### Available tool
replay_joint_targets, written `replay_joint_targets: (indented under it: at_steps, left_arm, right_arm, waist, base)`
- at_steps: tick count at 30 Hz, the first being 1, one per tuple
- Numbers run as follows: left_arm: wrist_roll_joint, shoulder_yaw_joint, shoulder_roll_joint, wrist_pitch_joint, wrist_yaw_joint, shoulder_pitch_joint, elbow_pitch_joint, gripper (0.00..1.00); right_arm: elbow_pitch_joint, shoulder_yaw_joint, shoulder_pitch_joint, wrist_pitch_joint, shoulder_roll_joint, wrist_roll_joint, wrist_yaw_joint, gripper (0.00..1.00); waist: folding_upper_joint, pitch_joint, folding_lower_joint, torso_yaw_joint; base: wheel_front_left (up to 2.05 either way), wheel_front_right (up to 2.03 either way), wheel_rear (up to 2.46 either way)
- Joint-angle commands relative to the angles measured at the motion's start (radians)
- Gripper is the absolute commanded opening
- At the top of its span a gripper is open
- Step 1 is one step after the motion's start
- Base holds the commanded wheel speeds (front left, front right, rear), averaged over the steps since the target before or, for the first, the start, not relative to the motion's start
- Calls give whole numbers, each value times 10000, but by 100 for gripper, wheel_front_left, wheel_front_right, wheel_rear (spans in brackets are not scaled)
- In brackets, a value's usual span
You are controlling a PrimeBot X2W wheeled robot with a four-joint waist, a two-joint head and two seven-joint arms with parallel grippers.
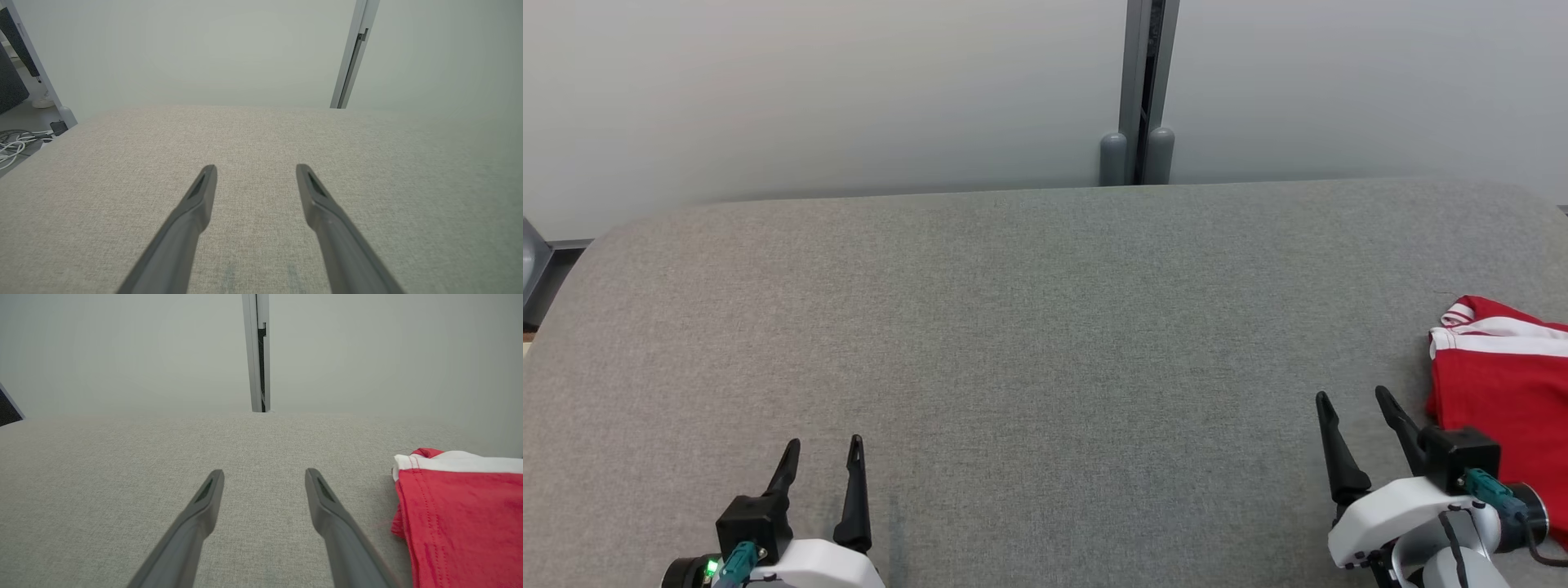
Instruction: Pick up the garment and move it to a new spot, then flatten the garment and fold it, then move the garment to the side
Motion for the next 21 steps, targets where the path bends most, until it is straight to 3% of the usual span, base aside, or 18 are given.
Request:
replay_joint_targets:
  at_steps: [1, 21]
  left_arm:
    - [51, 91, 47, -44, 45, 17, -26, 100]
    - [-338, 364, 49, -44, -236, 122, -147, 100]
  right_arm:
    - [-96, -50, 89, 4, -65, 107, -4, 100]
    - [-386, -62, 226, 4, -60, 381, -4, 100]
  waist:
    - [0, -28, 0, -32]
    - [0, -168, 0, -101]
  base:
    - [0, 0, 0]
    - [0, 0, 0]
